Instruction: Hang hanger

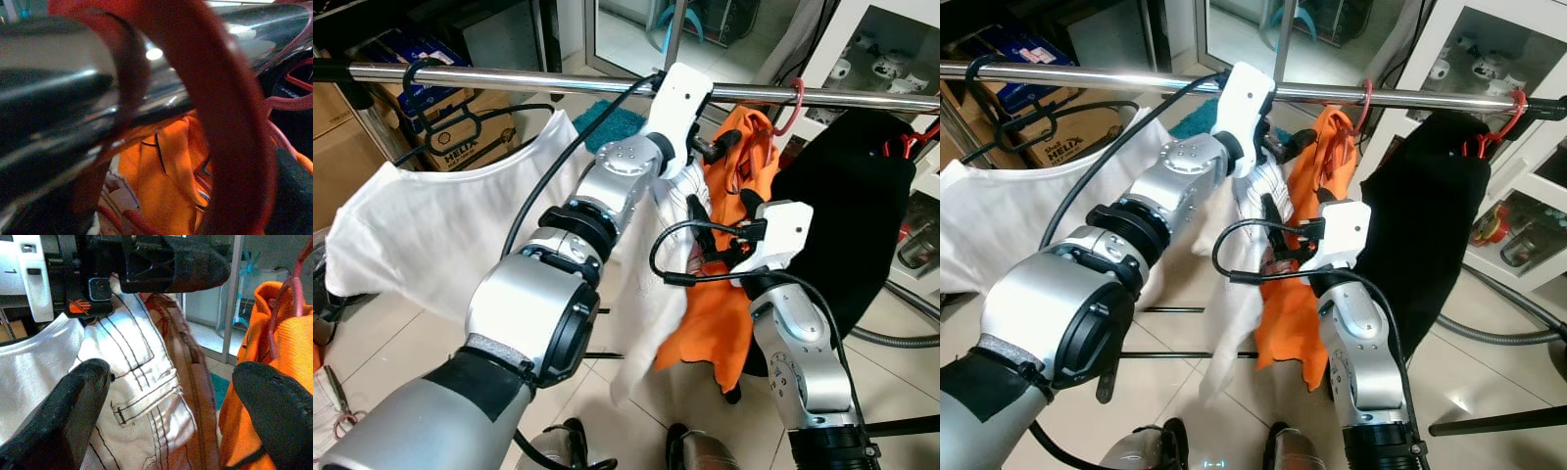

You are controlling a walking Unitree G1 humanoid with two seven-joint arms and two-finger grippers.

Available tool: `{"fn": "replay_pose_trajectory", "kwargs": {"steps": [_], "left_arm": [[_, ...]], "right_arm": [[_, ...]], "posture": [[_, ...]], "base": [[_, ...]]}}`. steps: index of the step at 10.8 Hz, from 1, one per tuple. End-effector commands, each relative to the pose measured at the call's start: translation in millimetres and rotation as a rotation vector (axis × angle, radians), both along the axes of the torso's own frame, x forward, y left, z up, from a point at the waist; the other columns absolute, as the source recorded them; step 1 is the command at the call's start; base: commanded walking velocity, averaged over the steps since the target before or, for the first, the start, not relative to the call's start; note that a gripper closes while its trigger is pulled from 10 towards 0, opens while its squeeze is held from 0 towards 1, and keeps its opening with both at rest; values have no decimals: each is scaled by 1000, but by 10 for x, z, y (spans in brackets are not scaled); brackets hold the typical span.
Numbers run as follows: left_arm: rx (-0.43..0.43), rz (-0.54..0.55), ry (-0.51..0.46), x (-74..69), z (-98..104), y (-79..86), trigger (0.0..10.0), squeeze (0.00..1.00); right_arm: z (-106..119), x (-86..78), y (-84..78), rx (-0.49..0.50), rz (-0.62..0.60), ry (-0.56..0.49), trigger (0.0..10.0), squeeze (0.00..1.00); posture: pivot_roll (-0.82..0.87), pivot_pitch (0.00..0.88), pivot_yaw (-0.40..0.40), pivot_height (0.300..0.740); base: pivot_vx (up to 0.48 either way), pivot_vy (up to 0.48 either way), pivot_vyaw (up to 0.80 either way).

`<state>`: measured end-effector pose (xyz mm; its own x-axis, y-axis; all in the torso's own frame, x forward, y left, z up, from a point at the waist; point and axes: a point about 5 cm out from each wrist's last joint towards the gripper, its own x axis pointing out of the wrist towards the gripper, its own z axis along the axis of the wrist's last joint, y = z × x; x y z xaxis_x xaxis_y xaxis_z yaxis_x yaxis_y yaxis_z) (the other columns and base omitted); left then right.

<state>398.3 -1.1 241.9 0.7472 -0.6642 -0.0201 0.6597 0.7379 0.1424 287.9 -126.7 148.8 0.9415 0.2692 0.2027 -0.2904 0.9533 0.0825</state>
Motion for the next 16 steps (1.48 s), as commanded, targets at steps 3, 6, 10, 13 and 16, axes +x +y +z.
{"fn": "replay_pose_trajectory", "kwargs": {"steps": [3, 6, 10, 13, 16], "left_arm": [[-2, -22, 38, -23, -52, -49, 0, 0], [-12, -41, 15, -27, -24, -50, 0, 0], [13, -35, -5, -21, 3, -50, 0, 0], [7, -27, -49, -5, 98, -32, 0, 0], [-34, -31, -128, 2, 257, -10, 0, 0]], "right_arm": [[-15, -11, -4, -6, -2, 16, 10000, 0], [-25, -3, 5, -9, 2, 23, 10000, 0], [-44, 15, 16, -13, 3, 26, 10000, 0], [-64, 33, 1, -16, 1, 30, 10000, 0], [-55, 59, 17, -13, 2, 24, 10000, 0]], "posture": [[-216, 184, -14, 740], [-209, 186, -22, 740], [-208, 166, -18, 740], [-198, 150, -22, 740], [-188, 154, -23, 740]], "base": [[0, 0, 0], [0, 0, 0], [0, 0, 0], [0, 0, 0], [0, 0, 0]]}}
